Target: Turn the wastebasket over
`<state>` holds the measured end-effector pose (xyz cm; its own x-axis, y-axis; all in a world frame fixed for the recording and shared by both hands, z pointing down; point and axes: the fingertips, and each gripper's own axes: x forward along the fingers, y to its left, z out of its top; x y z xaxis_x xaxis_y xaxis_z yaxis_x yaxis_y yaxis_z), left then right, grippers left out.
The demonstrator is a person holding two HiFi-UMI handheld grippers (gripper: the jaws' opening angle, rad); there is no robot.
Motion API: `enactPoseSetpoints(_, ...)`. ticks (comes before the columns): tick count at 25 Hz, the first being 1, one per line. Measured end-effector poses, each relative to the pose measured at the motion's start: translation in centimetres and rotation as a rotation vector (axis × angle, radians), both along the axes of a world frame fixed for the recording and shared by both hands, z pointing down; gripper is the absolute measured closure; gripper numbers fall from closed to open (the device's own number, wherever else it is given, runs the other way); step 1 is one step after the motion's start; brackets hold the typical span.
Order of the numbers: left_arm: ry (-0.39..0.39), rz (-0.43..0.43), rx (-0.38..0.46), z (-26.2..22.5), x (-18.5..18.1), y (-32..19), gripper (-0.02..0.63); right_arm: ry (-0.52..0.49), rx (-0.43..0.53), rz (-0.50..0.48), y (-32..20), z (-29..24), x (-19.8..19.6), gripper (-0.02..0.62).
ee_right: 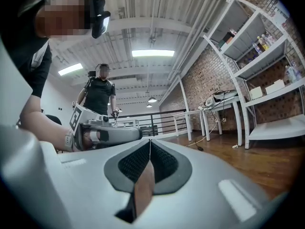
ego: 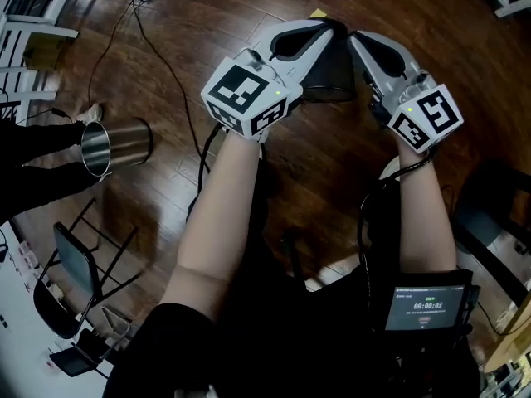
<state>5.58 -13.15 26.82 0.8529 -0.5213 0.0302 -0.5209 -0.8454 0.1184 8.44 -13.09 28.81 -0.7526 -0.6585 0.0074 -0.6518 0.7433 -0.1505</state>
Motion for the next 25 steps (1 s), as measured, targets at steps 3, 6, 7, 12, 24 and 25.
enactPoseSetpoints(3, 0.008, 0.007, 0.005, -0.1, 0.3, -1.5, 0.607, -0.003, -0.024, 0.005, -0.8, 0.2, 0.9, 0.584)
enactPoseSetpoints(6, 0.02, 0.007, 0.003, -0.1, 0.6, -2.9, 0.607, 0.0, -0.035, 0.028, -2.1, 0.1, 1.6, 0.584)
enactPoseSetpoints(7, 0.017, 0.009, 0.005, -0.1, 0.8, -3.2, 0.607, 0.001, -0.032, 0.035, -2.7, 0.1, 1.7, 0.584)
enactPoseSetpoints(12, -0.004, -0.001, -0.005, 1.1, 1.1, -4.5, 0.607, -0.043, -0.043, 0.065, -5.0, 1.5, 1.4, 0.584)
enactPoseSetpoints(24, 0.005, 0.013, 0.007, 0.4, 1.4, -4.6, 0.607, -0.449, -0.241, 0.218, -4.7, 8.8, 2.8, 0.583)
enactPoseSetpoints(25, 0.006, 0.015, 0.009, 0.2, 1.4, -4.5, 0.607, -0.529, -0.262, 0.222, -4.5, 9.6, 3.1, 0.583)
